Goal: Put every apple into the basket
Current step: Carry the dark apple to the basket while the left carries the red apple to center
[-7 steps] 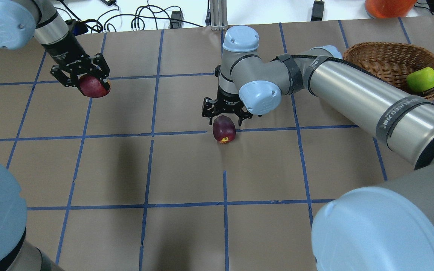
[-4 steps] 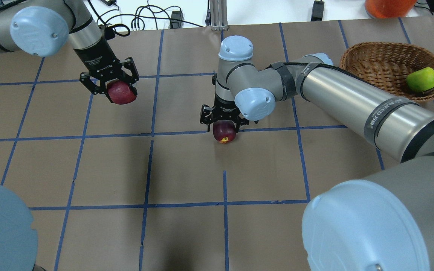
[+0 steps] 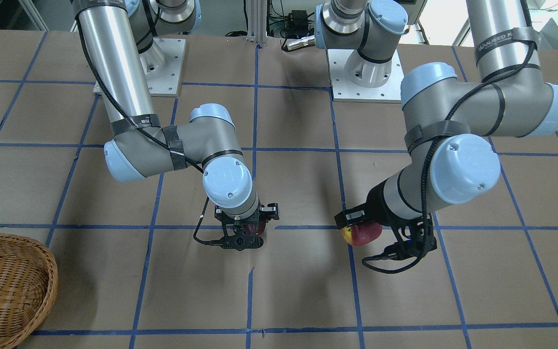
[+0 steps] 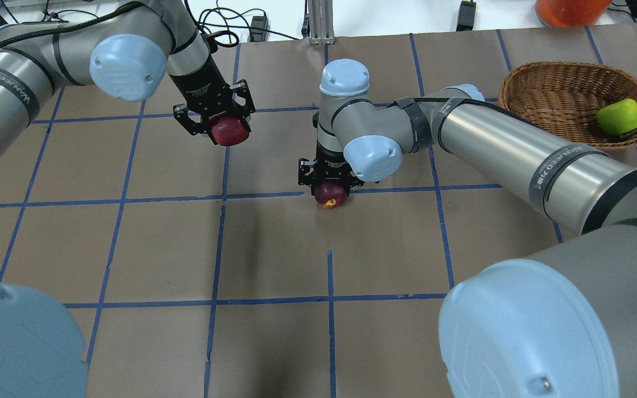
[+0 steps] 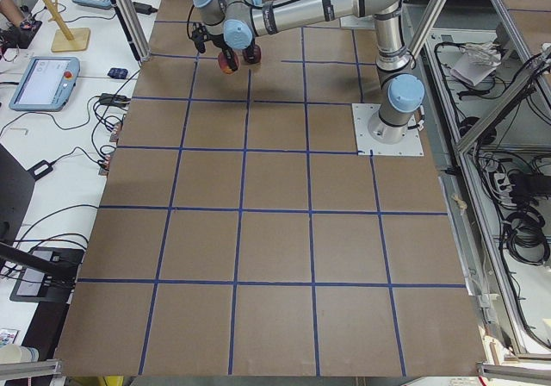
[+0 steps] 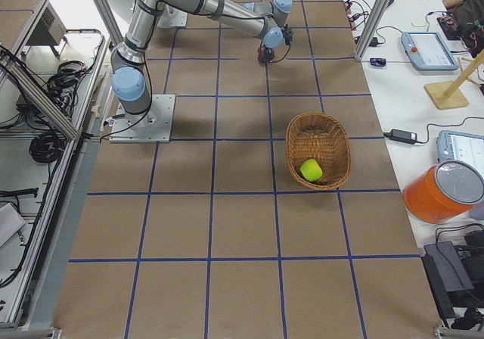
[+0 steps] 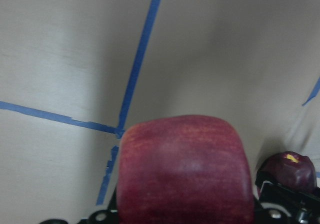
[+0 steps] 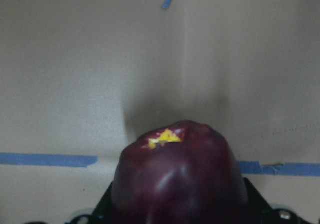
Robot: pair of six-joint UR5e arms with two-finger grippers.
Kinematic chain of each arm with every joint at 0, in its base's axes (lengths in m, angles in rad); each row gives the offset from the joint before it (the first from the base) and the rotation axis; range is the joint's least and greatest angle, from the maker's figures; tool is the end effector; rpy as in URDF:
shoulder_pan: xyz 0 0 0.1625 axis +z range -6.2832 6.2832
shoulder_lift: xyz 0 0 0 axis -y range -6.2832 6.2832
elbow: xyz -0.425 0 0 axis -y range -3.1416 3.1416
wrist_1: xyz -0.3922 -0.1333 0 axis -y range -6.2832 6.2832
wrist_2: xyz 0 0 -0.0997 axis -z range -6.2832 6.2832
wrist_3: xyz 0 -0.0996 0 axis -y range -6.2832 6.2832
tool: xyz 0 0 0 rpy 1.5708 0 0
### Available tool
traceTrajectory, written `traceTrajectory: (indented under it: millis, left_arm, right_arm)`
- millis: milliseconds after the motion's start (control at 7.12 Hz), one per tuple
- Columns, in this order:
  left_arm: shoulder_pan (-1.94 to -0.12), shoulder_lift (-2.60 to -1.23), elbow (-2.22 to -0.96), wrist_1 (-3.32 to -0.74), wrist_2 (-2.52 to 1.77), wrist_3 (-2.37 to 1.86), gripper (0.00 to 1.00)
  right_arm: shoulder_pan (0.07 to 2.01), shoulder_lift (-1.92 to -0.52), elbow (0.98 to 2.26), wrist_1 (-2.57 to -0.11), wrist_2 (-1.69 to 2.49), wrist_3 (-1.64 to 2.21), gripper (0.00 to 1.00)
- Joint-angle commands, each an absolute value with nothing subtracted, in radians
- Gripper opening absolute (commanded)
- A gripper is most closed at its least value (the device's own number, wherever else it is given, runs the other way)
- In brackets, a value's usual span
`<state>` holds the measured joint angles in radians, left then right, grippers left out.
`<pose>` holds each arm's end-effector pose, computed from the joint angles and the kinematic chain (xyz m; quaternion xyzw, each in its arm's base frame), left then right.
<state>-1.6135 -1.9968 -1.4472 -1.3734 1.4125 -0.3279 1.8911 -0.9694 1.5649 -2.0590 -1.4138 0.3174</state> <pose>-0.1761 -0.6319 0.3244 0.1456 -0.9848 -0.0660 0.0680 0.3471 -0.5736 0.1845 0.0028 0.9955 0.0753 0.0576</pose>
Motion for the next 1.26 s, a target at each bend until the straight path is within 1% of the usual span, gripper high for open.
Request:
traceTrajectory:
  millis: [0,140,421,702,842,982,1123]
  left_arm:
    - [-1.667,-2.009,-1.457,-1.328,1.411,-0.371,0.0]
    - [-1.73,-2.02,-1.472,-1.322,1.416,-0.374,0.0]
    - [-1.842,-2.071,-1.53,-1.156,1.414,-0.47,0.0]
    - [-1.911,-2.115,-1.626,-0.993,1.414,-0.52,0.0]
    - [-1.913,-2.121,-1.653,-0.98,1.413,-0.534,0.71]
    - [-1.916,-2.112,-1.651,-0.98,1.413,-0.575,1.0]
    - [-1.907,-2.074,-1.635,-0.998,1.413,-0.572,1.0]
  right_arm:
    - [1.858,-1.036,1.56,-2.043,-1.446,0.316,0.0]
    - [1.788,-1.084,1.56,-2.004,-1.539,0.307,0.0]
    - [1.583,-1.147,1.549,-1.987,-1.558,0.261,0.0]
    - [1.357,-1.16,1.527,-1.997,-1.618,-0.023,0.0]
    - [1.266,-1.151,1.496,-2.003,-1.641,-0.175,0.0]
    - [1.217,-1.12,1.47,-2.011,-1.641,-0.275,0.0]
    - [1.189,-1.048,1.435,-2.076,-1.655,-0.337,0.0]
